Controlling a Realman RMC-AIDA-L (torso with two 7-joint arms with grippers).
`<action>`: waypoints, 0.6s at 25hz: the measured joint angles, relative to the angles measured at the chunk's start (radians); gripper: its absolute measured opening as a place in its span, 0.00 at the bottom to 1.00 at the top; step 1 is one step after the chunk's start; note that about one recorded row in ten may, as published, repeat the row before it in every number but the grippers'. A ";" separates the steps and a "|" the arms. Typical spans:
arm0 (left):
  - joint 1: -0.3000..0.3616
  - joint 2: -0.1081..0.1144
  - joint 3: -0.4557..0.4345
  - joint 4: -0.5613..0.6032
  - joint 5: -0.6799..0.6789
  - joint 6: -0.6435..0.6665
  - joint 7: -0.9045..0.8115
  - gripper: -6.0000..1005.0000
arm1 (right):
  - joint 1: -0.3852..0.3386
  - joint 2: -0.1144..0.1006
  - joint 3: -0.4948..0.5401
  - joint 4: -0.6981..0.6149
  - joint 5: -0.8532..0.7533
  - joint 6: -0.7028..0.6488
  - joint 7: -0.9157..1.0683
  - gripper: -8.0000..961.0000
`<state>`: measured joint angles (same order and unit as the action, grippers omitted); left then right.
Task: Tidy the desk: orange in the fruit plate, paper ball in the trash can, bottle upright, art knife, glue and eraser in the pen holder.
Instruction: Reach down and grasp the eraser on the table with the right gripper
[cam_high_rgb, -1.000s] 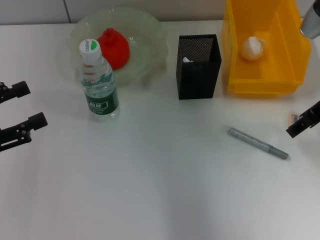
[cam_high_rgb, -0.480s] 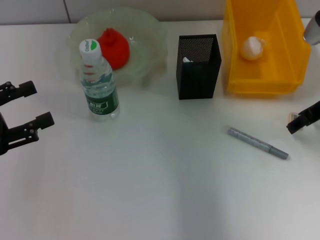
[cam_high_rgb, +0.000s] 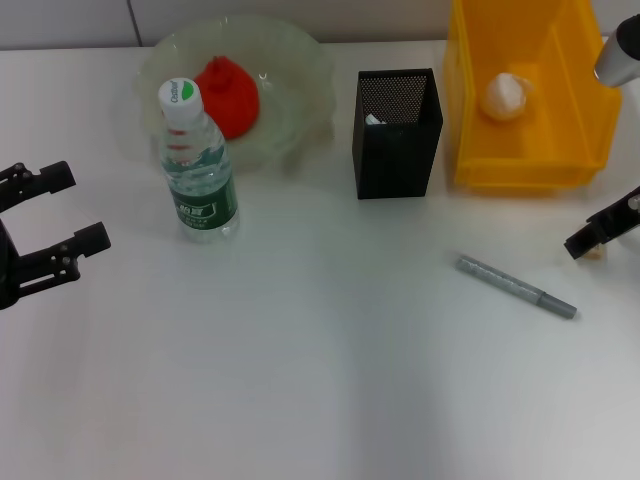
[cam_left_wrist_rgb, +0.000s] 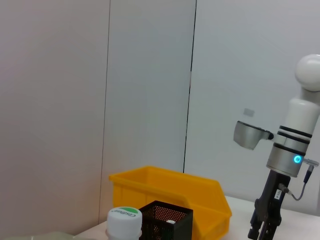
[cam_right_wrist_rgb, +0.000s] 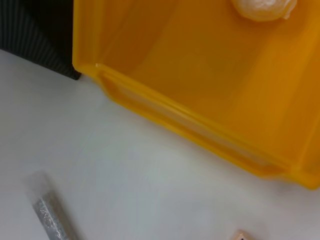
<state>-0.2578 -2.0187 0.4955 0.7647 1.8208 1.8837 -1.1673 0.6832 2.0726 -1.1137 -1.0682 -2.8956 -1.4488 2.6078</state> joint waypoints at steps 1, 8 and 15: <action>0.000 0.000 0.000 0.000 0.000 0.000 0.000 0.80 | 0.005 -0.001 0.000 0.011 0.000 0.003 0.000 0.67; -0.004 0.000 0.000 0.003 0.000 0.000 -0.008 0.80 | 0.017 -0.004 0.000 0.046 -0.021 0.026 0.005 0.67; -0.006 -0.002 0.000 0.004 0.000 0.000 -0.010 0.80 | 0.027 -0.005 0.000 0.081 -0.021 0.042 0.006 0.61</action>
<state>-0.2640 -2.0202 0.4954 0.7685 1.8208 1.8837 -1.1770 0.7101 2.0673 -1.1136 -0.9872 -2.9169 -1.4072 2.6135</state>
